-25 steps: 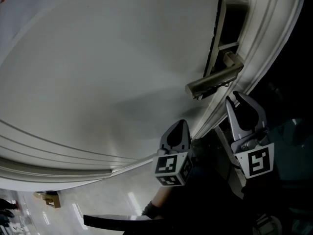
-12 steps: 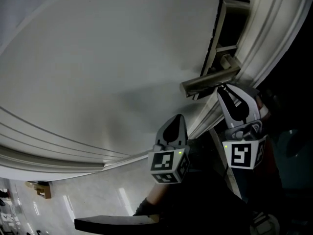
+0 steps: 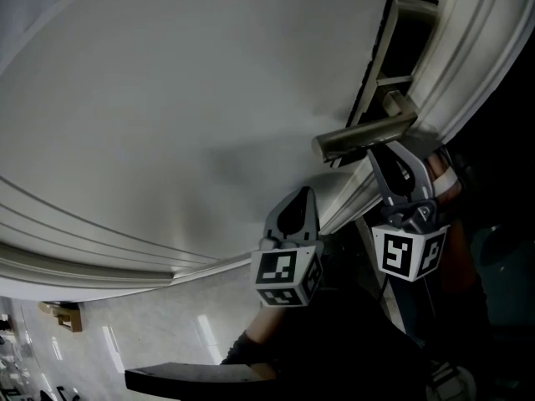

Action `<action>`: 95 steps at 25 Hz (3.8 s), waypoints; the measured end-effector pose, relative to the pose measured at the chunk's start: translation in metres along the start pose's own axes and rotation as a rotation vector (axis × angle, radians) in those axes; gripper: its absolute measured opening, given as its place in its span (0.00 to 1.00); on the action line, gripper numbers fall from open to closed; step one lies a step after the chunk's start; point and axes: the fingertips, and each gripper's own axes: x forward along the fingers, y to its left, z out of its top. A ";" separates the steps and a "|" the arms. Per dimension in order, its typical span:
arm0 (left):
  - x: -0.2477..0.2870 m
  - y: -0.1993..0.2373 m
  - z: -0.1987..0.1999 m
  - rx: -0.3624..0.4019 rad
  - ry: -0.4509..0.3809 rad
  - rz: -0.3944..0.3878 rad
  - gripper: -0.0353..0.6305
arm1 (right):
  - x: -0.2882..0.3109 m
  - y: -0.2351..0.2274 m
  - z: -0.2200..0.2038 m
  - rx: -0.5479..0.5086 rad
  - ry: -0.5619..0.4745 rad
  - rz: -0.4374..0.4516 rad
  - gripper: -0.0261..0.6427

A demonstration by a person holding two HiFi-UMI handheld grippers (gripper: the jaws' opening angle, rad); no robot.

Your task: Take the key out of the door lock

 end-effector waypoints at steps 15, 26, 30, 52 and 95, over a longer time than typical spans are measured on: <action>0.014 -0.013 0.008 0.018 -0.013 -0.057 0.05 | 0.001 -0.002 -0.001 0.052 0.033 0.008 0.06; 0.023 -0.024 0.009 0.017 -0.011 -0.104 0.05 | 0.002 -0.002 -0.002 0.141 0.072 0.034 0.06; 0.024 -0.025 0.008 0.012 -0.012 -0.107 0.05 | 0.003 -0.002 -0.002 0.149 0.073 0.036 0.06; 0.028 -0.025 0.002 -0.008 -0.017 -0.104 0.05 | 0.002 0.002 -0.008 -0.046 0.085 0.037 0.06; 0.022 -0.019 0.009 -0.015 -0.016 -0.110 0.05 | 0.000 0.002 -0.004 -0.108 0.115 0.052 0.06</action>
